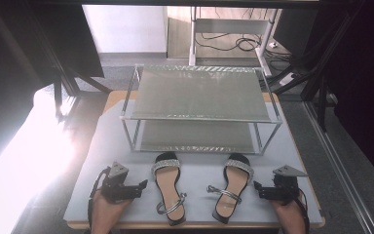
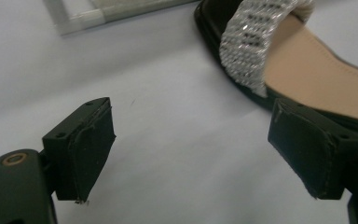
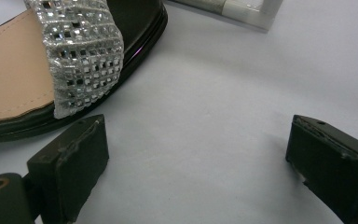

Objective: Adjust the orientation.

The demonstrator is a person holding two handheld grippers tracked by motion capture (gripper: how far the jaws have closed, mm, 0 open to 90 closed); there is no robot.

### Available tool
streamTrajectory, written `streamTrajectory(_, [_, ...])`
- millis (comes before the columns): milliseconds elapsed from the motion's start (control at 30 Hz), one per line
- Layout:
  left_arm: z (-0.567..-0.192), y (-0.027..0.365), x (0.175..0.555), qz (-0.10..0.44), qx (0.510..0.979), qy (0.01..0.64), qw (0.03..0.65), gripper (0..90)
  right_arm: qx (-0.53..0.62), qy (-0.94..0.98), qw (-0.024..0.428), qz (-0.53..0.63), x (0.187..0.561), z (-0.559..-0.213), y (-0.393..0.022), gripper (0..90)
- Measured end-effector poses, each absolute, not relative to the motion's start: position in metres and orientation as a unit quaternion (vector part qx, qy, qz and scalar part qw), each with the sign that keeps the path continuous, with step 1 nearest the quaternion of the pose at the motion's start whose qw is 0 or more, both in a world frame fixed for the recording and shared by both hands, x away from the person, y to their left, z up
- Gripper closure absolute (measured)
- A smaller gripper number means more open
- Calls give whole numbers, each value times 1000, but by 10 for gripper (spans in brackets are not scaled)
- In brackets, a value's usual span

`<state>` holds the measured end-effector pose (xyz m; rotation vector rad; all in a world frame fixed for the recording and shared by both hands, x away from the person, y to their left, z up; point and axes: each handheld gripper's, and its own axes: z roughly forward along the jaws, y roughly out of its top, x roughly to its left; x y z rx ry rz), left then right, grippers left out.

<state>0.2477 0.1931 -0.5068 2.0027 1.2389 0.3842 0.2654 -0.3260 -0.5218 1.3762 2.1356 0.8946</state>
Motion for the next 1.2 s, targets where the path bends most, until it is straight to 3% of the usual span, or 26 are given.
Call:
streamTrajectory(400, [-502,170,254,131,765,478,411,207,497,774,223,323,265,-522,-326,59])
streamTrajectory(667, [-510,153,268,115,766,484,408,347,497,774,224,323,265,-522,-326,60])
streamTrajectory(967, [-518,150,285,95,751,506,414,599,497,774,224,323,265,-522,-326,61])
streamTrajectory(1200, [-522,156,292,56,735,517,435,633,497,774,223,323,265,-522,-326,61])
